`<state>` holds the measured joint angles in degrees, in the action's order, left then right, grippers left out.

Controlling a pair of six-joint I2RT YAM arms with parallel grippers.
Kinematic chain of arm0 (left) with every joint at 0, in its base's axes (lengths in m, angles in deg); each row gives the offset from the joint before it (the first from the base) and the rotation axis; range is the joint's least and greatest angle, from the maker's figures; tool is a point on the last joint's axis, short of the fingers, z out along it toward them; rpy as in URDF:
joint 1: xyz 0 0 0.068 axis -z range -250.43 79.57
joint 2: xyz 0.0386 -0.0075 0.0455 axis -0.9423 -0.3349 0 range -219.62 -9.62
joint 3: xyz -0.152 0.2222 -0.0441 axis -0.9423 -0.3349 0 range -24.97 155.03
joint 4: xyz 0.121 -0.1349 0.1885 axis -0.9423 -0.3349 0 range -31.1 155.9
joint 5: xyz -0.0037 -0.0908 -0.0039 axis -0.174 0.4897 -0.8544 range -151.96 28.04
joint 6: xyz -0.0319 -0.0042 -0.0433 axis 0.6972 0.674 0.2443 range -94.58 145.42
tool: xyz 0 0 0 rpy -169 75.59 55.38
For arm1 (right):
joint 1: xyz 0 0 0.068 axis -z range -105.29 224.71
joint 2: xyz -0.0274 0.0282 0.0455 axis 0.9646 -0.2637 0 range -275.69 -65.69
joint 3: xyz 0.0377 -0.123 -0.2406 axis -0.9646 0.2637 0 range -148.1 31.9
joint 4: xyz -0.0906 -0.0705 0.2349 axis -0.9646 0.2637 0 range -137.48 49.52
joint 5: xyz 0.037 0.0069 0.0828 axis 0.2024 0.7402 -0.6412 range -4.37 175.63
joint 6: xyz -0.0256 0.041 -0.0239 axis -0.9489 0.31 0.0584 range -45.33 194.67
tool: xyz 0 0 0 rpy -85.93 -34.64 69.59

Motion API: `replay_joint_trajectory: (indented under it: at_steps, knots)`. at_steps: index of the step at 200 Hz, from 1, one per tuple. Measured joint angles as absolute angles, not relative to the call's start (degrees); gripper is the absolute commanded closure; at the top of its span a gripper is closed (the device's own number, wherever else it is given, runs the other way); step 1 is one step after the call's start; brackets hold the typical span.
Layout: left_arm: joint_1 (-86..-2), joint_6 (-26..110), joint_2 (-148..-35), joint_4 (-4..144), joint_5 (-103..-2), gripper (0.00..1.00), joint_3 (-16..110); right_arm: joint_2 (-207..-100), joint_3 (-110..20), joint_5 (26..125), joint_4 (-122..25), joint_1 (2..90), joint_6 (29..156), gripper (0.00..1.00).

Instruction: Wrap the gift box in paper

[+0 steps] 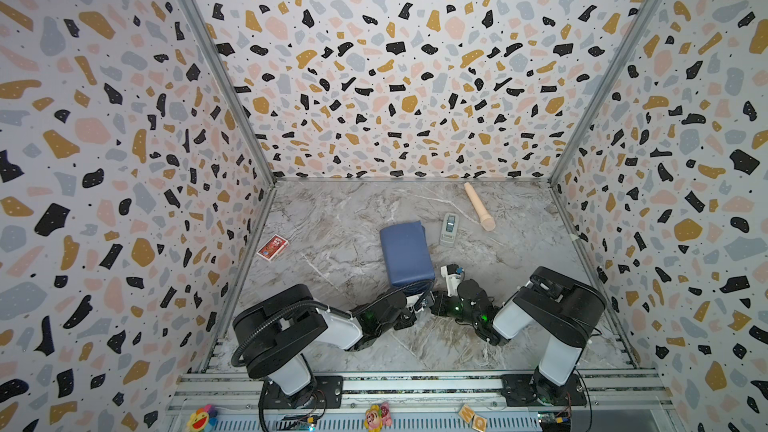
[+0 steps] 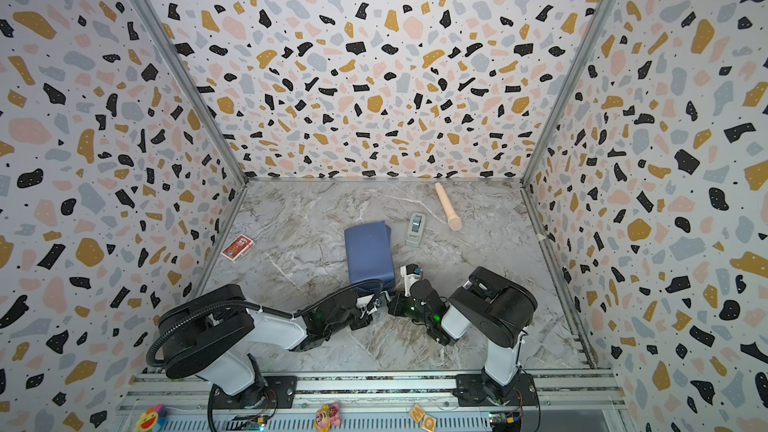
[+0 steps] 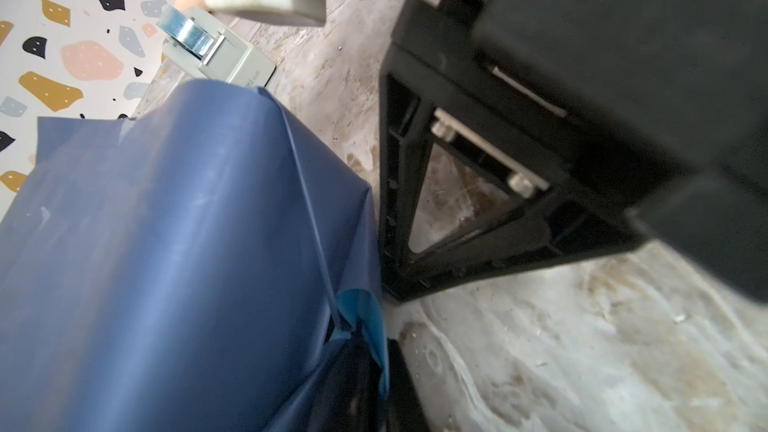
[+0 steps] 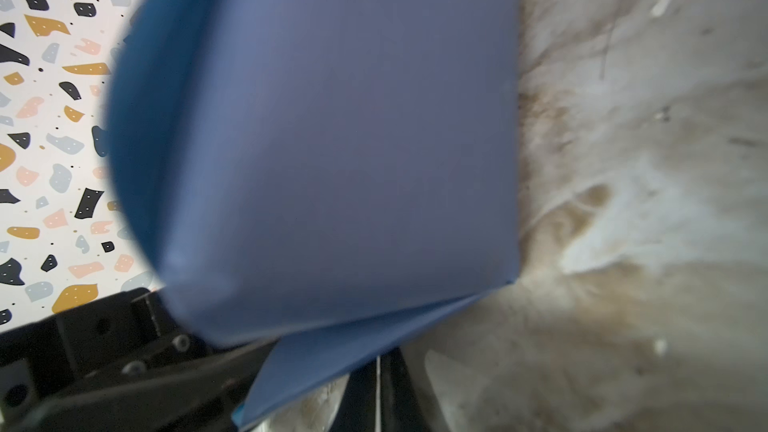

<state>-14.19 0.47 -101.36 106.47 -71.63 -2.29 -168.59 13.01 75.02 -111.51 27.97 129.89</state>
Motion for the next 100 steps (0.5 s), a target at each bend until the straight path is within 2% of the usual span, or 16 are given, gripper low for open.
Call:
replay_joint_trajectory:
  at_steps: [14, 52, 100]
  knots:
    - [-14.19, 0.45, -101.36, 106.71, -71.65, 1.00, -2.31, -168.56, 13.01, 75.02, -111.47, 27.97, 129.87, 0.93]
    - [-14.21, 0.45, -101.32, 107.19, -71.70, 1.00, -2.47, -167.17, 13.93, 75.04, -110.07, 27.97, 129.43, 0.91]
    - [-14.49, 0.49, -98.50, 108.11, -68.57, 1.00, -5.42, -156.70, 19.79, 72.31, -101.83, 31.55, 126.70, 0.81]
